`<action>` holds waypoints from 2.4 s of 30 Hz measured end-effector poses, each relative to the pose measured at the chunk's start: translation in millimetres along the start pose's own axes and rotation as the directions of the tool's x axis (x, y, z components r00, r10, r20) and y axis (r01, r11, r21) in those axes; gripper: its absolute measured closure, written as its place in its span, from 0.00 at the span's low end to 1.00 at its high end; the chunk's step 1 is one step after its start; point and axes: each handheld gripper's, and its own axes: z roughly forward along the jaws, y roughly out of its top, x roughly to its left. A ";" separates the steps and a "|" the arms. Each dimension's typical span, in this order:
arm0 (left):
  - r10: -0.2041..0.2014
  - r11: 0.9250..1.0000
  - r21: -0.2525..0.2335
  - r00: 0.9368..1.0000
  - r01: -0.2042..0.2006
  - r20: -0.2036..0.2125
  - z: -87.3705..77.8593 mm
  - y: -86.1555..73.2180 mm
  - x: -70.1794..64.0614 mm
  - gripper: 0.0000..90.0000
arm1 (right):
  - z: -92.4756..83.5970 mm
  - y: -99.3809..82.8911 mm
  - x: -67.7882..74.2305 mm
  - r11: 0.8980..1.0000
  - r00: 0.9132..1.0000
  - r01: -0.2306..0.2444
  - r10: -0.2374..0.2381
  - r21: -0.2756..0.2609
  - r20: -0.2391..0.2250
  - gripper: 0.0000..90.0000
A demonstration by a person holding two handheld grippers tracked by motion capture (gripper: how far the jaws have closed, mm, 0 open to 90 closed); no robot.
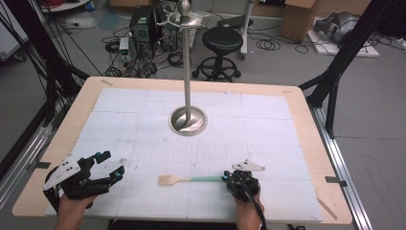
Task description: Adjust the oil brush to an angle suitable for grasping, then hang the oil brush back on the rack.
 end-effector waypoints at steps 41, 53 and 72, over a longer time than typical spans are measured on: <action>0.025 0.999 0.035 0.999 -0.027 0.042 7.1 -0.7 -9.3 0.25 | -107.1 -19.0 -58.1 0.939 0.990 0.028 0.023 -0.344 0.142 0.33; 0.025 0.999 0.040 0.998 -0.027 0.058 8.4 -1.4 -9.5 0.26 | -153.2 -52.6 -80.3 0.898 0.978 -0.032 0.119 -0.440 0.171 0.19; 0.045 0.996 0.075 0.995 -0.052 0.091 16.8 -3.0 -13.8 0.26 | -149.9 -55.4 -80.1 0.909 0.979 -0.034 0.114 -0.415 0.168 0.19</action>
